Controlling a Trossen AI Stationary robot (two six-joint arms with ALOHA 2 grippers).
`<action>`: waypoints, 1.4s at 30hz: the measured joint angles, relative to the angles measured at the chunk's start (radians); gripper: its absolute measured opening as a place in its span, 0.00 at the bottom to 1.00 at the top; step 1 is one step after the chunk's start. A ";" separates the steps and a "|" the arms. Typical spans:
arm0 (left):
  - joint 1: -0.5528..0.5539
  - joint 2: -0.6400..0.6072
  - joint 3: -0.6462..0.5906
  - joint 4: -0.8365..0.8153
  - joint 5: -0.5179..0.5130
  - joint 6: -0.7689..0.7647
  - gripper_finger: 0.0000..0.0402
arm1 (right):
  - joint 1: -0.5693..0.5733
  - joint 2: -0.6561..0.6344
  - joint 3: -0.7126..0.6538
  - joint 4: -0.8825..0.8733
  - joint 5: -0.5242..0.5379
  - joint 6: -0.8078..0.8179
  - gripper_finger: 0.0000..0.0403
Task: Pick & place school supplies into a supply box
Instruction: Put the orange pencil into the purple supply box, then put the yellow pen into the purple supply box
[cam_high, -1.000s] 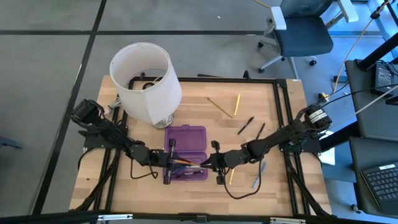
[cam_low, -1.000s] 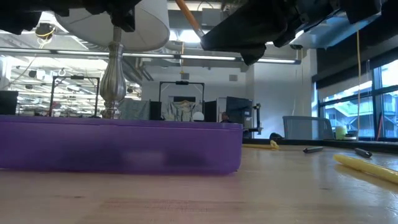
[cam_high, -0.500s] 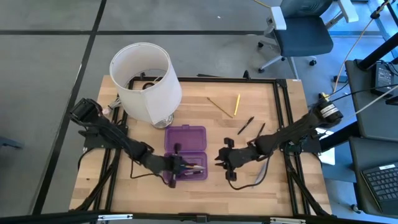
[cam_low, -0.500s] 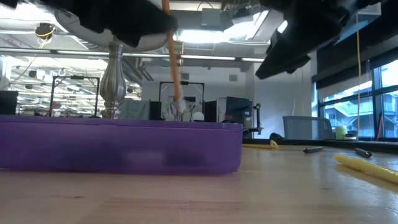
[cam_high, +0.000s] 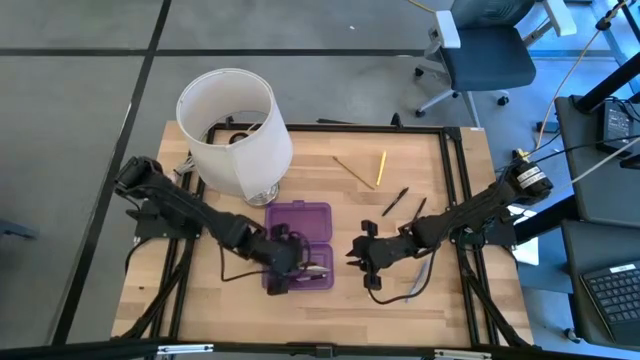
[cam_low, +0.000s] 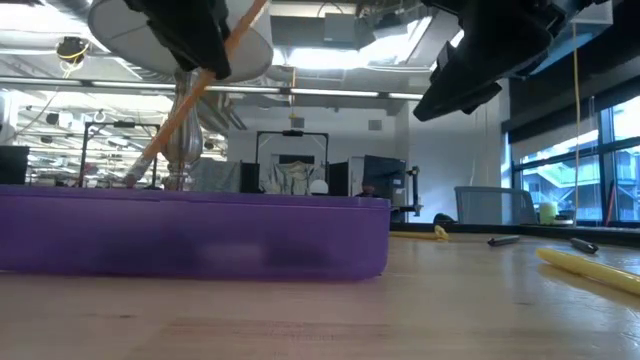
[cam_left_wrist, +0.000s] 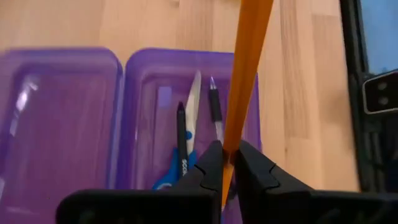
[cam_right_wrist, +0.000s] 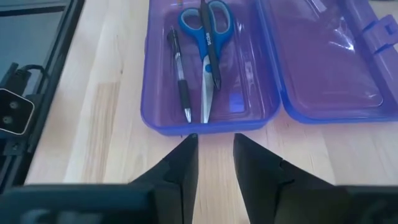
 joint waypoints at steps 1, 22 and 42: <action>0.013 0.000 0.000 -0.011 0.022 -0.008 0.02 | 0.000 0.000 0.000 -0.004 0.000 0.000 0.26; 0.134 0.140 0.000 -0.082 0.260 0.019 0.06 | 0.000 0.000 0.000 -0.017 0.001 -0.008 0.26; 0.134 0.134 0.000 -0.078 0.253 0.124 0.15 | 0.000 0.000 0.000 -0.027 0.000 -0.002 0.26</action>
